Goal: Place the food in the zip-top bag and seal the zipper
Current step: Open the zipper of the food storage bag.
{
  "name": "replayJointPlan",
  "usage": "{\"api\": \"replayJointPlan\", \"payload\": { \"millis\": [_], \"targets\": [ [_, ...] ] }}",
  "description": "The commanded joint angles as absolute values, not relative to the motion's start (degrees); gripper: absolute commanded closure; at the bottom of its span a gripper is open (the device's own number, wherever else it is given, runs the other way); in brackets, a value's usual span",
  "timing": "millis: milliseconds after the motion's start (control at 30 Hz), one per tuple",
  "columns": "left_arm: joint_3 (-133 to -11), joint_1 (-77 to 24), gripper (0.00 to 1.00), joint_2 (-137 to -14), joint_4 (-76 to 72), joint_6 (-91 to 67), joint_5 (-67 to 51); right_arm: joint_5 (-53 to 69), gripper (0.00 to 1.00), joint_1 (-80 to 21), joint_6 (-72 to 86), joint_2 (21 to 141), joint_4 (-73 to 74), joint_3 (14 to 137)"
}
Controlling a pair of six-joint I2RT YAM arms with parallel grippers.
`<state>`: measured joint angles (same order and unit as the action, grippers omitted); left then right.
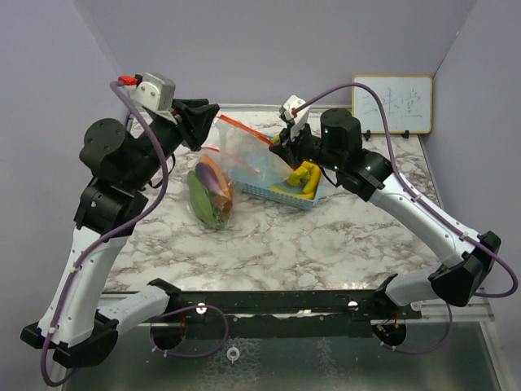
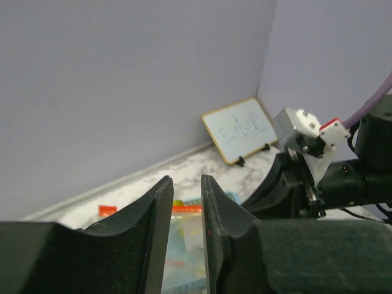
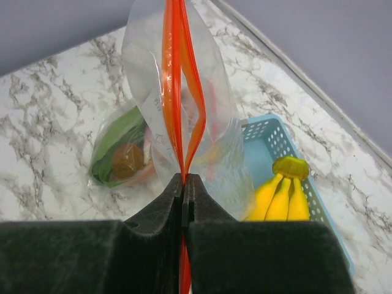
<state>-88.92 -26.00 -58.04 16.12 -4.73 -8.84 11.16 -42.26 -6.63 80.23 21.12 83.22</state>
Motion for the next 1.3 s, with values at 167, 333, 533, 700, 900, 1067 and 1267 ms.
{"api": "replayJointPlan", "payload": {
  "millis": [167,333,533,700,900,1067,1267],
  "targets": [
    [-79.5,-25.6,0.86,-67.7,21.9,-42.2,-19.7,10.9,0.98,-42.4,-5.6,75.6,11.6,79.9],
    [-77.9,-25.1,0.74,-70.2,16.2,-49.9,-19.9,12.3,0.98,-43.0,-6.3,74.5,10.6,78.2],
    [-76.4,-23.5,0.70,-71.9,10.2,-55.3,-22.3,10.3,0.98,-43.8,-7.3,74.1,10.1,76.4],
    [-74.5,-20.7,0.66,-70.4,6.4,-61.1,-26.2,-0.5,0.98,-44.0,-9.8,74.1,9.6,75.4],
    [-73.1,-19.4,0.56,-70.1,4.9,-65.0,-26.7,-2.3,0.98,-44.2,-11.9,74.0,7.1,74.3],
    [-72.1,-19.4,0.50,-71.1,2.7,-66.9,-27.5,-2.7,0.98,-46.0,-13.7,75.0,6.2,74.3],
    [-71.8,-19.3,0.43,-72.4,0.8,-68.1,-28.1,-1.9,0.98,-48.6,-15.1,75.0,5.3,73.4]
  ]
}}
